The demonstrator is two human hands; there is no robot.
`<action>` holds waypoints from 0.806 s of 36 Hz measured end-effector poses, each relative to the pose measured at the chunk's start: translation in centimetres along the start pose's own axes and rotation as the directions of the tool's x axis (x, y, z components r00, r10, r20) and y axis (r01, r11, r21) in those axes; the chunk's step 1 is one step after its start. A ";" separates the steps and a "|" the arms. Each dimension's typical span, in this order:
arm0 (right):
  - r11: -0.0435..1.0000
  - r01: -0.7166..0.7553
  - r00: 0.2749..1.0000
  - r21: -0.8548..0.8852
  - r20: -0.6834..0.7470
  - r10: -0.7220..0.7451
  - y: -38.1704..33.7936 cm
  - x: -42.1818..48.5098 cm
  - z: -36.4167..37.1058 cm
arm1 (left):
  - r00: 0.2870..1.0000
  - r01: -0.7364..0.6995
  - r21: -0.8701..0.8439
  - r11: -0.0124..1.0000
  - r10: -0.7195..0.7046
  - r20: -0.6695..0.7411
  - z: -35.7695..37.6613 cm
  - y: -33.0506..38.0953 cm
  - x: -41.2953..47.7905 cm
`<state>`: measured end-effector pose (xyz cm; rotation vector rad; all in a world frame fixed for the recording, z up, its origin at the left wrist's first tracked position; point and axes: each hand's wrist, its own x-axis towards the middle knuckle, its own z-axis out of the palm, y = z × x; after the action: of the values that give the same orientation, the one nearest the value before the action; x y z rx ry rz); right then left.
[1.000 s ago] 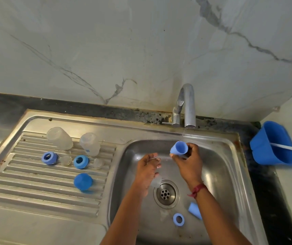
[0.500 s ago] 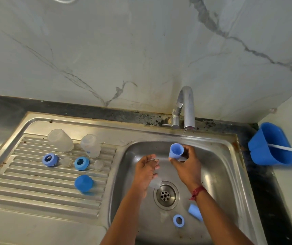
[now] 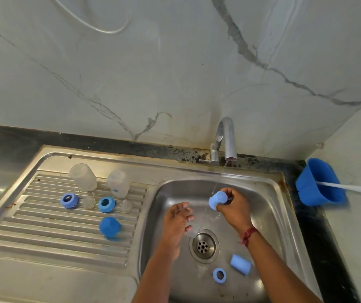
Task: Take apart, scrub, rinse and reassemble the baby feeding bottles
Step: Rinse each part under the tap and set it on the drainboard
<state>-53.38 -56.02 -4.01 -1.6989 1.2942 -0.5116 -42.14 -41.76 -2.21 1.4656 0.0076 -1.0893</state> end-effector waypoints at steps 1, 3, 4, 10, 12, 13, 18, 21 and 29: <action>1.000 -0.001 1.000 -0.007 0.021 0.001 -0.5 0.1 0.0 | 1.000 -0.004 0.008 1.000 0.004 0.003 -0.1 0.1 -0.2; 0.999 0.011 0.999 -0.036 0.048 -0.010 -1.3 0.4 0.1 | 1.000 -0.016 0.030 0.999 0.015 0.017 -0.2 0.3 -0.4; 0.998 0.027 0.998 -0.063 0.052 -0.024 -1.7 0.5 0.3 | 1.000 -0.021 0.041 0.999 0.020 0.022 -0.2 0.5 -0.5; 0.989 0.109 0.994 -0.096 0.042 -0.106 -2.3 0.8 1.3 | 0.999 -0.040 0.043 0.998 0.040 -0.003 -0.8 1.2 -0.6; 0.989 0.123 0.992 -0.081 0.017 -0.122 -2.1 0.8 1.6 | 0.999 -0.035 0.030 0.999 0.036 -0.015 -0.9 1.2 -0.4; 0.993 0.109 0.994 -0.048 -0.020 -0.110 -2.1 0.8 1.6 | 0.999 -0.032 0.025 0.999 0.033 -0.019 -0.9 1.2 -0.3; 0.990 0.141 0.987 -0.014 -0.070 -0.141 -1.7 0.5 1.6 | 1.000 -0.009 0.014 1.000 0.010 -0.023 -0.4 1.0 0.4; 0.994 0.100 0.985 0.049 -0.148 -0.092 -1.8 0.4 1.1 | 1.000 -0.005 0.033 0.999 0.005 -0.014 0.0 0.9 0.6; 0.989 0.119 0.990 0.084 -0.091 -0.112 -1.6 -1.1 -0.2 | 1.000 0.000 0.038 0.999 0.000 -0.009 0.5 1.0 0.3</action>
<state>-53.06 -55.04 -2.32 -1.6999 1.2198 -0.7074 -41.65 -42.58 -1.55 1.5041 -0.0067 -1.0878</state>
